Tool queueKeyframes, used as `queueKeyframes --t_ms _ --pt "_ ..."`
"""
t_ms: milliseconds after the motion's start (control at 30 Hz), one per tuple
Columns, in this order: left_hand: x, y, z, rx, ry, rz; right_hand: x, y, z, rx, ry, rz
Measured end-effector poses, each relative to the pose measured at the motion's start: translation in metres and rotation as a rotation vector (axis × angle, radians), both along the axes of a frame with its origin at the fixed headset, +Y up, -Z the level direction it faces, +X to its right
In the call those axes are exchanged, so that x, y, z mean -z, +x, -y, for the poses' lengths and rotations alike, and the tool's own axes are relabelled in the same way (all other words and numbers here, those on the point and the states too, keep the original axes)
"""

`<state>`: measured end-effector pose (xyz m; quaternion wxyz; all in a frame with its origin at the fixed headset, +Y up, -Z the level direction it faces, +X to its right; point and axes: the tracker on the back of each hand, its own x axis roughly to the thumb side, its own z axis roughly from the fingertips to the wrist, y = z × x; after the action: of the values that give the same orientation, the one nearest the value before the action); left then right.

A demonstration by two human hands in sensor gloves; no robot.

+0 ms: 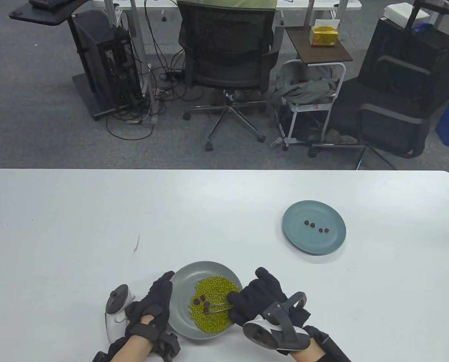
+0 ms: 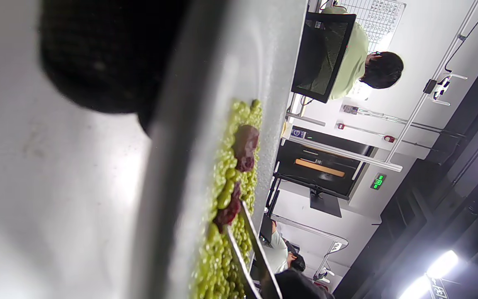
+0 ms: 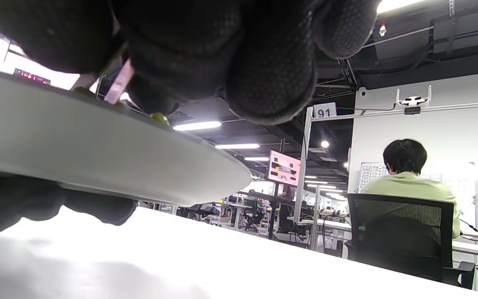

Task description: Pick cranberries with tweezers into plate

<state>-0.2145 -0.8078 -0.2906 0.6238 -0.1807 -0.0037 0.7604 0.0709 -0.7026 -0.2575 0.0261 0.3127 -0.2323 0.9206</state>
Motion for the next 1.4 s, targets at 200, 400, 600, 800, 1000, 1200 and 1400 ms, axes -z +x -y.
queueKeyframes --t_ms 200,400,600,800,1000,1200,1400 --pt "0.0 0.0 0.001 0.006 0.003 -0.001 0.001 -0.001 0.001 -0.006 -0.004 0.0" --pt "0.0 -0.001 0.001 0.006 0.004 -0.002 0.0 0.0 0.0 -0.004 0.002 0.008" --pt "0.001 -0.002 0.001 0.018 0.018 -0.003 0.002 0.004 -0.001 0.01 -0.024 0.014" --pt "0.001 -0.002 0.001 0.021 0.019 0.0 0.004 0.004 0.001 0.01 -0.049 0.019" --pt "0.001 -0.002 0.002 0.023 0.02 -0.002 0.002 0.001 0.003 0.005 -0.039 0.007" --pt "0.001 -0.002 0.001 0.016 0.019 0.003 0.002 0.004 0.0 0.055 -0.025 -0.01" --pt "-0.001 0.001 0.005 -0.001 0.0 0.015 0.005 0.022 -0.021 0.151 0.014 0.005"
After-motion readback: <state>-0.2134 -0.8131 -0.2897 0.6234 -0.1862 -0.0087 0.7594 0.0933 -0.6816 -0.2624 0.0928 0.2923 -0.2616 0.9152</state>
